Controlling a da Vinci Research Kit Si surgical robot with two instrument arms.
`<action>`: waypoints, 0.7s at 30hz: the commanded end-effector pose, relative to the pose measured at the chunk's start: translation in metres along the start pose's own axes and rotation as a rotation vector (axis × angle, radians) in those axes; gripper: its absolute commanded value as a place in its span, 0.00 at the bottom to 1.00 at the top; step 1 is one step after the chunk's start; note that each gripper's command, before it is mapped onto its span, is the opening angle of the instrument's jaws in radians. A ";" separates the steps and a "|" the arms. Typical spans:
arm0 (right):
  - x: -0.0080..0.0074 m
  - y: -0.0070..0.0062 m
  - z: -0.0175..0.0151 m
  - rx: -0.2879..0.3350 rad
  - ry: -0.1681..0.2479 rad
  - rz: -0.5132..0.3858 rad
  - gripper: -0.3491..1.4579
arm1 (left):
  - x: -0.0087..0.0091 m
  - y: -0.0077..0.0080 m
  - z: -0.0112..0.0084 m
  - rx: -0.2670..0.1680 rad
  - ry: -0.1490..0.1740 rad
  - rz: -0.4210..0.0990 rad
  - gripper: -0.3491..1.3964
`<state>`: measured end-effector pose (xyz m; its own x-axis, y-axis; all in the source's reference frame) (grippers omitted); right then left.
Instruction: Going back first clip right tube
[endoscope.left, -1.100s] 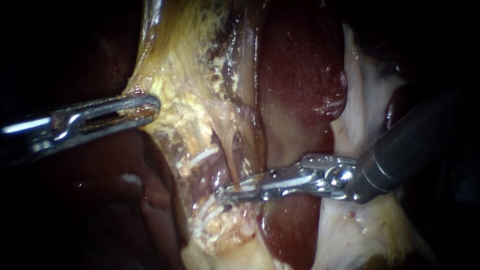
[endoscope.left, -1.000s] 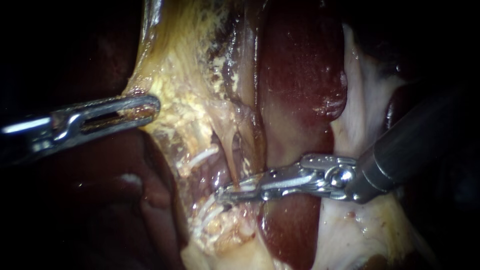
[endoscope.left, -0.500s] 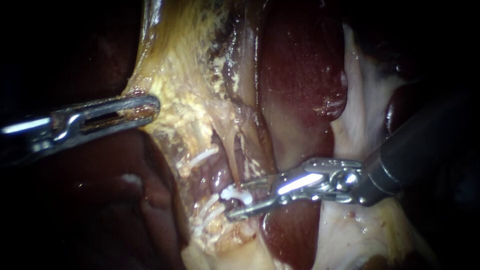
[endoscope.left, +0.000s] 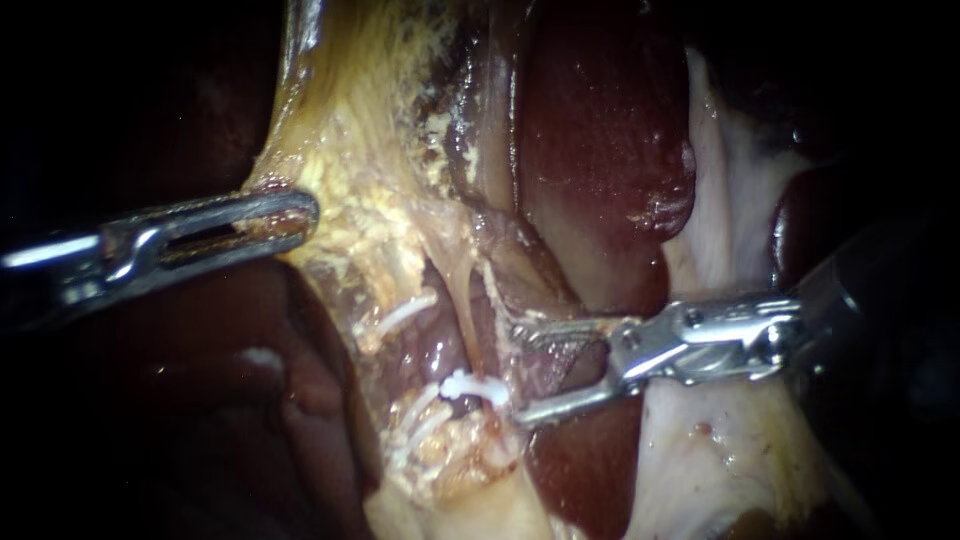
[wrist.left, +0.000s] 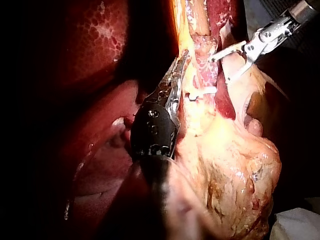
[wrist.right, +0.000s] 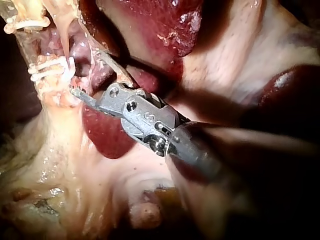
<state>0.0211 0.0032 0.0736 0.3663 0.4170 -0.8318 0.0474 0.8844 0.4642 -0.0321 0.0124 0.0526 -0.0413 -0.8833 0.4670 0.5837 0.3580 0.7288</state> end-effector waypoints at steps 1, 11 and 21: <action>0.0003 0.0000 -0.0005 -0.005 0.003 -0.013 0.52 | 0.0000 0.0001 0.0001 0.001 0.000 0.000 0.00; 0.0030 0.0002 -0.0034 -0.048 0.050 -0.087 0.52 | 0.0008 0.0008 0.0008 0.001 -0.002 0.005 0.00; 0.0033 0.0000 -0.0036 -0.042 0.054 -0.092 0.52 | 0.0056 0.0036 0.0064 -0.025 0.041 0.034 0.00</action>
<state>0.0190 0.0054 0.0698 0.3117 0.3434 -0.8859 0.0383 0.9271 0.3728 -0.0356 0.0108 0.0615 0.0136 -0.8823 0.4706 0.6041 0.3823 0.6992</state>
